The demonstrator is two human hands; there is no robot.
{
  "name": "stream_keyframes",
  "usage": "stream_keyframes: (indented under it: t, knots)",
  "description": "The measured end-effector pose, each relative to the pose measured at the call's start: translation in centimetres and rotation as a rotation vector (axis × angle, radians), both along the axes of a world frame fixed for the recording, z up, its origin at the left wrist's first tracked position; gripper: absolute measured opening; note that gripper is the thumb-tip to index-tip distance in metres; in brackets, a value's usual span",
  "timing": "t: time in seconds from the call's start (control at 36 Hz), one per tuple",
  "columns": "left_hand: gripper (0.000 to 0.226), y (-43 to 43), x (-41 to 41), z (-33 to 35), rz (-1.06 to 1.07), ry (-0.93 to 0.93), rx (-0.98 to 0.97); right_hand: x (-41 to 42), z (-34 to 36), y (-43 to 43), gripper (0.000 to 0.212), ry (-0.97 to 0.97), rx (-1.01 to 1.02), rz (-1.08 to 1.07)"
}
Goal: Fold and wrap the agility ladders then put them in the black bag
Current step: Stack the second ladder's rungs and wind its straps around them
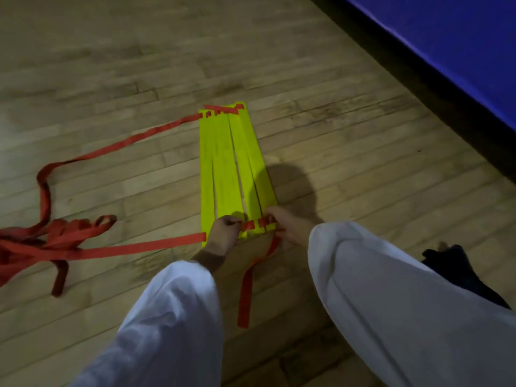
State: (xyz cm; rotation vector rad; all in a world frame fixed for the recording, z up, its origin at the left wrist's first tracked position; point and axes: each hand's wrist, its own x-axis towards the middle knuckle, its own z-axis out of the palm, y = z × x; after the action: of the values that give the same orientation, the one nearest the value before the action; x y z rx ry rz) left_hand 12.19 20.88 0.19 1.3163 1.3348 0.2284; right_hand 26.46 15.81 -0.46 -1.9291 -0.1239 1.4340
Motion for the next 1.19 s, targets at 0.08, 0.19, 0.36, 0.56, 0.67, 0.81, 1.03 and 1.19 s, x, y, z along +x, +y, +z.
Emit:
stream_keyframes:
  t: [0.08, 0.19, 0.36, 0.56, 0.67, 0.81, 1.03, 1.19]
  knots:
    - [0.022, 1.8, 0.7, -3.0, -0.077, 0.084, 0.106, 2.7, -6.0, 2.2, 0.018, -0.200, -0.004, 0.036]
    - [0.032, 3.4, 0.5, -6.8, -0.181, 0.188, 0.277, 3.1, -7.4, 3.4, 0.015, -0.293, 0.003, 0.073]
    - [0.051, 2.1, 0.2, -10.1, -0.407, 0.389, 0.360, 1.8, -6.3, 3.2, 0.055, -0.554, -0.083, 0.330]
    - [0.058, -0.1, -0.5, -10.3, -0.531, 0.448, 0.414, 0.1, -5.1, 2.2, 0.030, -0.733, -0.160, 0.590]
    - [0.044, -0.4, -0.1, -8.5, -0.179, 0.251, 0.219, -1.4, -5.4, 1.6, 0.042, -0.697, -0.190, 0.537]
    - [0.010, 0.1, -0.6, -7.3, 0.222, 0.120, -0.032, -2.0, -4.8, 0.6, 0.075, -0.536, -0.231, 0.517]
    - [0.017, -3.9, -3.2, -4.1, 0.085, 0.198, -0.152, -5.2, -2.9, -4.0, 0.036, -0.378, -0.193, 0.603]
    - [0.025, -6.9, -5.7, 1.5, 0.108, 0.163, -0.233, -9.3, 0.1, -7.4, 0.084, -0.089, -0.128, 0.114]
